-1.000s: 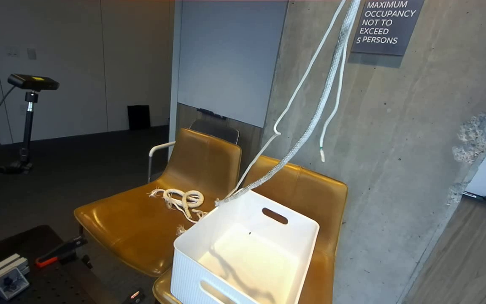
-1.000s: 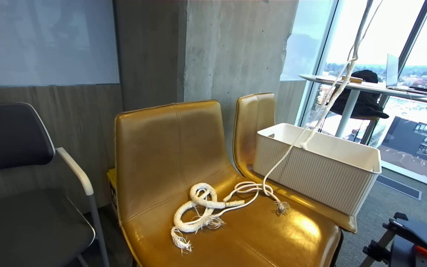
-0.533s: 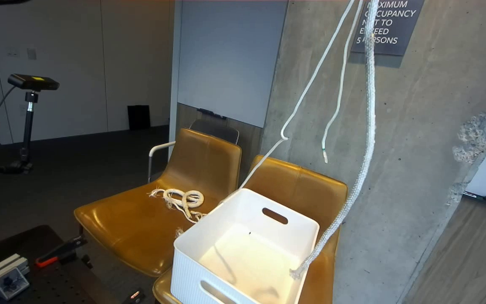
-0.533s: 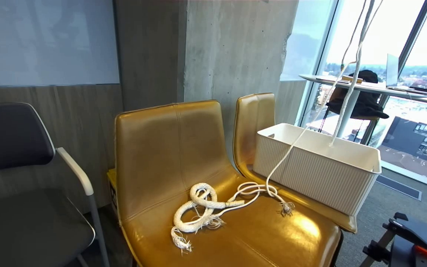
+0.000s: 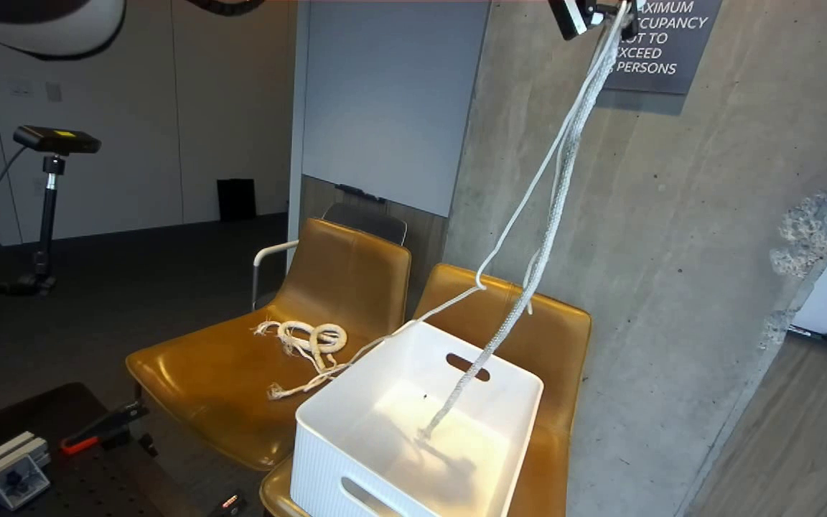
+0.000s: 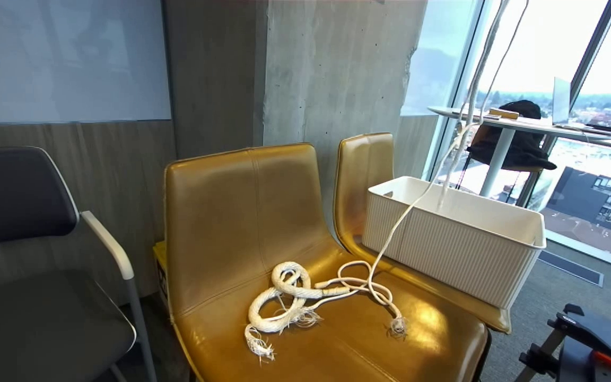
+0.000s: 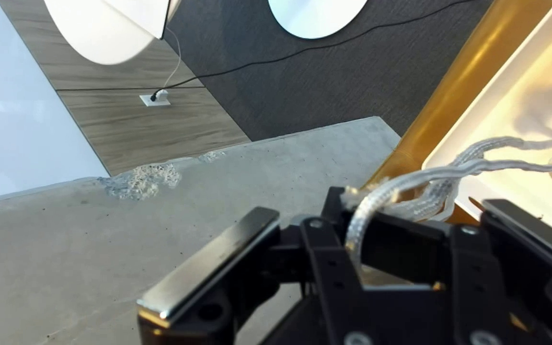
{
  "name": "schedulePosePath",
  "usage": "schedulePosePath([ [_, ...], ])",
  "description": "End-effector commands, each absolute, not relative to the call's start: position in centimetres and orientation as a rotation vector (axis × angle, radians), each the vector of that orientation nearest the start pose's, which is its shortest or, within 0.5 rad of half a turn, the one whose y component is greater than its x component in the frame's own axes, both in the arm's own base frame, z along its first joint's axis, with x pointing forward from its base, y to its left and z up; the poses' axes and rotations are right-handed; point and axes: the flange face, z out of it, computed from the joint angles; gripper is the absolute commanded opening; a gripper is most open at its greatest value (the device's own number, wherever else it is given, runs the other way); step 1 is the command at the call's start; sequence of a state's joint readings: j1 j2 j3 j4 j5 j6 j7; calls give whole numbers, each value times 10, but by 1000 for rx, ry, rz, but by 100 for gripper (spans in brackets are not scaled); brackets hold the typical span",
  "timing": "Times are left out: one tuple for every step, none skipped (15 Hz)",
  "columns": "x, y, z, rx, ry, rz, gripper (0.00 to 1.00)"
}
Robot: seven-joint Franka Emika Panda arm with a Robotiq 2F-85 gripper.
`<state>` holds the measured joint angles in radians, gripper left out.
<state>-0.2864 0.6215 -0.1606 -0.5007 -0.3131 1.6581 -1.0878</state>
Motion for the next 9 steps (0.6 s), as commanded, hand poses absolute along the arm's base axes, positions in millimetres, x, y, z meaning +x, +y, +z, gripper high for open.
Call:
schedulePosePath([
  [636,-274,730,2391,815,134,0],
  [640,-271,721,2411,826,123,0],
  [643,-268,716,2429,837,120,0],
  [647,-261,709,2448,857,116,0],
  [651,-255,704,2464,873,109,0],
  [656,-249,695,2479,892,97,0],
  [660,-245,686,2500,910,78,0],
  [663,-243,676,2524,930,57,0],
  [666,-241,667,2543,935,36,0],
])
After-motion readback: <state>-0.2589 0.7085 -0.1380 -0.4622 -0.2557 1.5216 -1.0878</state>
